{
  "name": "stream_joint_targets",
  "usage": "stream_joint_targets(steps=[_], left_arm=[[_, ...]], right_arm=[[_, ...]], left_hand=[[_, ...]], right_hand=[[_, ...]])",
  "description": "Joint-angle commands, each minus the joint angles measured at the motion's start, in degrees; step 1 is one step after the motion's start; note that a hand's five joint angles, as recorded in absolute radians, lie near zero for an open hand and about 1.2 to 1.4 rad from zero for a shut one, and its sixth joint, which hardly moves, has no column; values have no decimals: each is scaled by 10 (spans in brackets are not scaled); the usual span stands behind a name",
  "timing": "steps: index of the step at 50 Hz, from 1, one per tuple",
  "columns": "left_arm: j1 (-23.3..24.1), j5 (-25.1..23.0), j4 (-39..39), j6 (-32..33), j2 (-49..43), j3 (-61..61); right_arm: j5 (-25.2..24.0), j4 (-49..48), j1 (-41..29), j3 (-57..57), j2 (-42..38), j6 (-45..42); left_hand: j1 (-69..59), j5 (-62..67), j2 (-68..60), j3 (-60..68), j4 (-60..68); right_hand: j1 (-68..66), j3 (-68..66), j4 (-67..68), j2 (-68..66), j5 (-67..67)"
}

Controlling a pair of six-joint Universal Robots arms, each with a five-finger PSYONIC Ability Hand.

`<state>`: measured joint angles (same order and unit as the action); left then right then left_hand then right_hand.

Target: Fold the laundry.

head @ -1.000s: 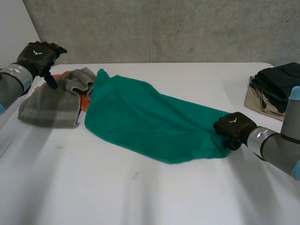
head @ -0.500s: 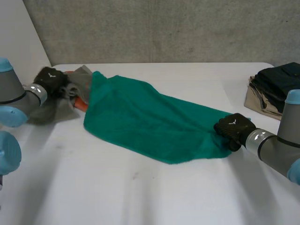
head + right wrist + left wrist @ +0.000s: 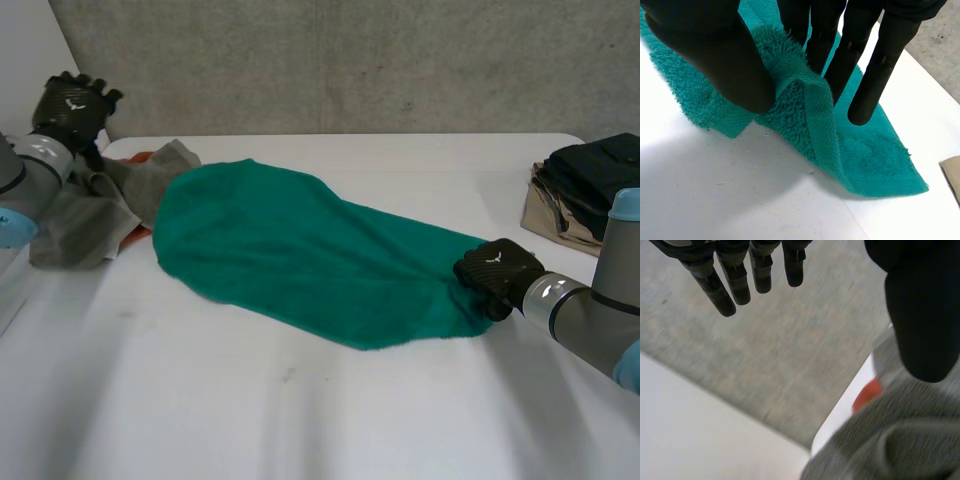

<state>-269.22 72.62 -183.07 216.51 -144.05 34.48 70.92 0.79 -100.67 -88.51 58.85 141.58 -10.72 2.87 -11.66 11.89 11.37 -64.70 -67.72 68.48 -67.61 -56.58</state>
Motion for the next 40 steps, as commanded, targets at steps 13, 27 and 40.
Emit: stream_joint_targets(steps=[13, 27, 40], left_arm=[[6, -23, 198, 92, -208, -264], [-3, 208, 33, 211, -181, -240], [1, 53, -3, 59, 70, 94]], right_arm=[[-10, 3, 13, 4, 16, -2], [-14, 25, 7, 13, 156, 21], [-21, 25, -4, 66, 223, 91]], left_hand=[[-92, 70, -82, 80, 85], [-693, 671, -683, 681, 686], [7, -29, 17, -19, -14]], right_hand=[[-153, -123, 115, -124, -134], [-153, -123, 115, -124, -134], [-153, -123, 115, -124, -134]])
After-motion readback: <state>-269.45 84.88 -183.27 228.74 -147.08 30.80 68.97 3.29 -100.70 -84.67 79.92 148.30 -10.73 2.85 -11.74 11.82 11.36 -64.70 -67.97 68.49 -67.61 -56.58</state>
